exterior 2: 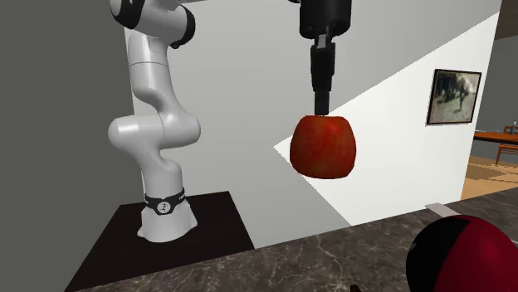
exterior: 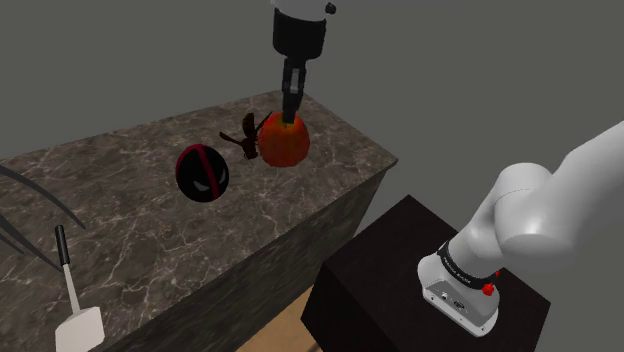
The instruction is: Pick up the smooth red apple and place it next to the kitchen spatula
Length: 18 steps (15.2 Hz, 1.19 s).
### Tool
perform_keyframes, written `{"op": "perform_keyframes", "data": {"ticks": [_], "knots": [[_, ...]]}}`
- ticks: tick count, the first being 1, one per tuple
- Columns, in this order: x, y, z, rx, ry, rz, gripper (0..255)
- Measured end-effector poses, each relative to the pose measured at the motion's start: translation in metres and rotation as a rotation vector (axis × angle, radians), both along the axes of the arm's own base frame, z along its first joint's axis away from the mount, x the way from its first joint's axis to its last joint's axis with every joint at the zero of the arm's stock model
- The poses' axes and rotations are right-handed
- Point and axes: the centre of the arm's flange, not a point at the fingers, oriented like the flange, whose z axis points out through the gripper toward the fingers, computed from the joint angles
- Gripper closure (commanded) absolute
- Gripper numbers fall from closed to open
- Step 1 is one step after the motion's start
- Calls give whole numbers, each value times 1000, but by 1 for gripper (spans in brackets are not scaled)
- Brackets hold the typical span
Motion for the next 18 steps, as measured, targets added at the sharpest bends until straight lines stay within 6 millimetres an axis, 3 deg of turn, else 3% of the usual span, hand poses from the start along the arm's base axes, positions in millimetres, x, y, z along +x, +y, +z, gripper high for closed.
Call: {"op": "perform_keyframes", "data": {"ticks": [18], "knots": [[-1, 242, -1, 1, 0, 1, 255]]}}
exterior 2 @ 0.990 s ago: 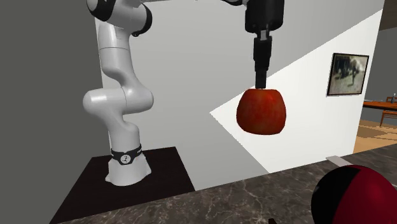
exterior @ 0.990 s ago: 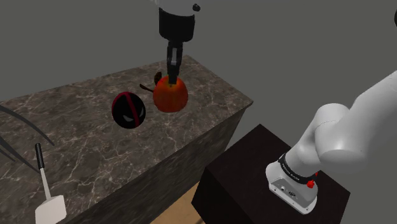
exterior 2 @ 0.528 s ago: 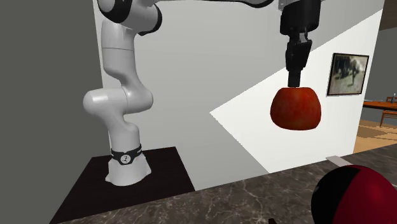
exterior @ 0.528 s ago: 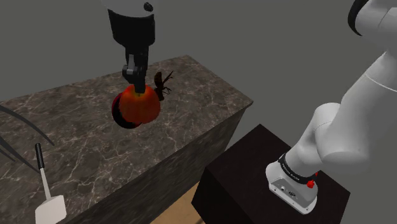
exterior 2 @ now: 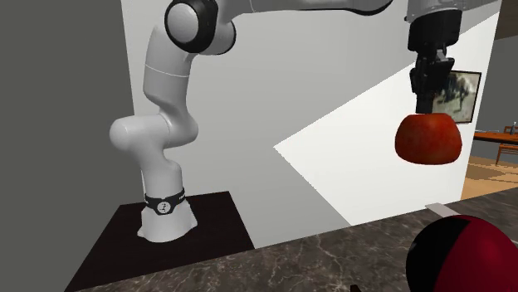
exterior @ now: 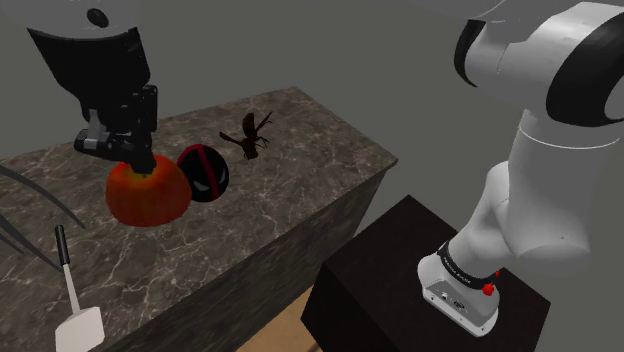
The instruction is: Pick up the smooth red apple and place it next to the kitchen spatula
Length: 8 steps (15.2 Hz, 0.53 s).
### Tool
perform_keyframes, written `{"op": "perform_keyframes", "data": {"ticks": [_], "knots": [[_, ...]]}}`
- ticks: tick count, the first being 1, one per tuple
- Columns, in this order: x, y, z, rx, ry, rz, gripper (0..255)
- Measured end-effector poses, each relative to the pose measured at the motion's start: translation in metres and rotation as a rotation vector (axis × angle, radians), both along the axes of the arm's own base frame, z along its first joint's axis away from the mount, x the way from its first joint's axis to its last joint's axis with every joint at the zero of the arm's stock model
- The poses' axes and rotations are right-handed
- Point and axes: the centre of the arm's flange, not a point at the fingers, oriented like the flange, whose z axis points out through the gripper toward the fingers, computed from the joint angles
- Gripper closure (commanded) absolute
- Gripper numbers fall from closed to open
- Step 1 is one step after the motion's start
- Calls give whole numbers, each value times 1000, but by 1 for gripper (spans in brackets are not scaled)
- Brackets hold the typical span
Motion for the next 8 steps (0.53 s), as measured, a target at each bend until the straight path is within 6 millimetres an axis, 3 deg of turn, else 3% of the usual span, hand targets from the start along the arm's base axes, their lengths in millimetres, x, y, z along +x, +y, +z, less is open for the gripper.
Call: {"op": "perform_keyframes", "data": {"ticks": [3, 8], "knots": [[1, 21, -5, 0, 0, -1, 255], [0, 27, -30, -1, 0, -2, 255]]}}
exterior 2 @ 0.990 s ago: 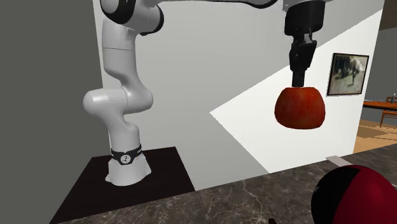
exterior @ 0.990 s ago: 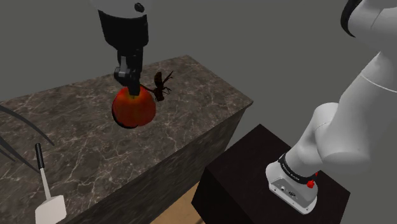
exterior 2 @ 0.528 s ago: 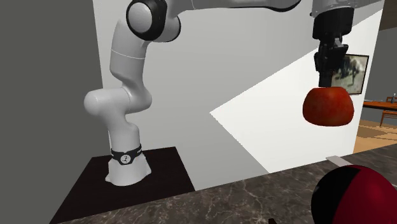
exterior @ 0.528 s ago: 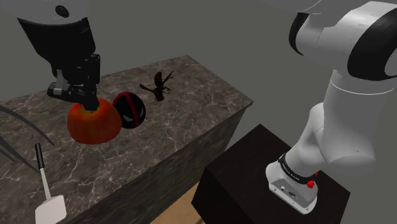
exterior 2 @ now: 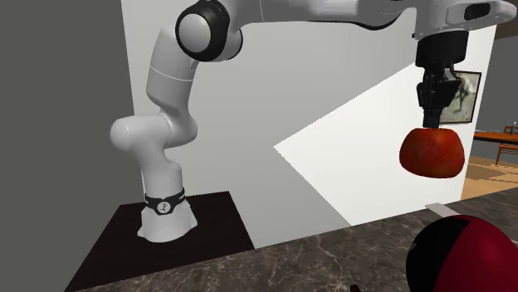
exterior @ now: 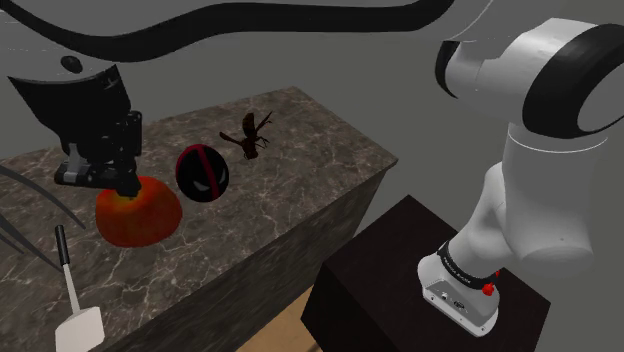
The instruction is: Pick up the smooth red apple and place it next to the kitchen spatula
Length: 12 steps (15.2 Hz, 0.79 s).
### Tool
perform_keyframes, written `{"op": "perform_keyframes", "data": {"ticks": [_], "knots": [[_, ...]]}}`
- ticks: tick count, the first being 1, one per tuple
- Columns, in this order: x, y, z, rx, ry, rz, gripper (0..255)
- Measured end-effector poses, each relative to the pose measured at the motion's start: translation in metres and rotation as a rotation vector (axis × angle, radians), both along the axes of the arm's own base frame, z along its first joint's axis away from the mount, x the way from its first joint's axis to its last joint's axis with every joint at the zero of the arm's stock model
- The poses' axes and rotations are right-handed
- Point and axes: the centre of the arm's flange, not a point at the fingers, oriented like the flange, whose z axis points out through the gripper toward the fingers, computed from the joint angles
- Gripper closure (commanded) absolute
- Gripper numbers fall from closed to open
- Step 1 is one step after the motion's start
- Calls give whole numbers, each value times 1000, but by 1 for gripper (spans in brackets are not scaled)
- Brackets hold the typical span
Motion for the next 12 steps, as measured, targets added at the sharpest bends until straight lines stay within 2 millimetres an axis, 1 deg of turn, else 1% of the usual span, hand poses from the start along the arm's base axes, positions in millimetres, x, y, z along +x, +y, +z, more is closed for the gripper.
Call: {"op": "perform_keyframes", "data": {"ticks": [12], "knots": [[1, -1, -64, 0, 0, 0, 255]]}}
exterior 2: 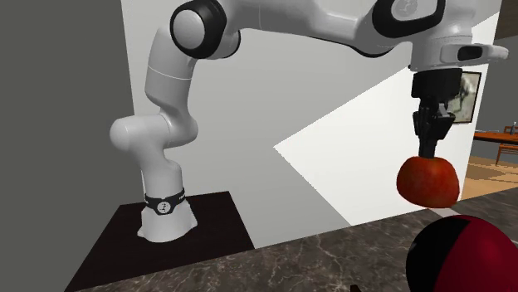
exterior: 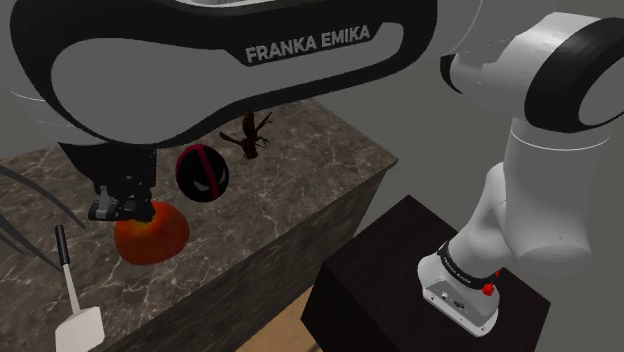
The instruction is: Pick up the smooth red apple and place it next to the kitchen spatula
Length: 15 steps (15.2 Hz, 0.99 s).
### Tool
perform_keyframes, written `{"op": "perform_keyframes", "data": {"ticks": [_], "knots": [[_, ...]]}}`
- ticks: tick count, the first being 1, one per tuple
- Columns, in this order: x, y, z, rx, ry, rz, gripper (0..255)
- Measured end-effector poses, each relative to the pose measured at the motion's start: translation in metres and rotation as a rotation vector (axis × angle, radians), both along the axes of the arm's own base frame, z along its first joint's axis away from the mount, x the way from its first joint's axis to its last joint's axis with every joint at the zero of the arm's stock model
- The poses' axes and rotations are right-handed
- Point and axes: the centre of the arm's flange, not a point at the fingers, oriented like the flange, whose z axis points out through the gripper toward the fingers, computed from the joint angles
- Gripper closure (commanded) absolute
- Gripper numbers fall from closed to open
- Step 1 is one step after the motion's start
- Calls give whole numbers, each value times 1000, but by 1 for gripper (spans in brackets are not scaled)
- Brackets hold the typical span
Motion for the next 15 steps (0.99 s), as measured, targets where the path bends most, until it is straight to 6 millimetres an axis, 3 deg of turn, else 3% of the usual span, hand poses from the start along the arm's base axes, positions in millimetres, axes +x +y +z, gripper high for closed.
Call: {"op": "perform_keyframes", "data": {"ticks": [12, 15], "knots": [[-1, 0, -63, 0, 0, 0, 255], [0, 0, -70, 0, 0, 0, 255]]}}
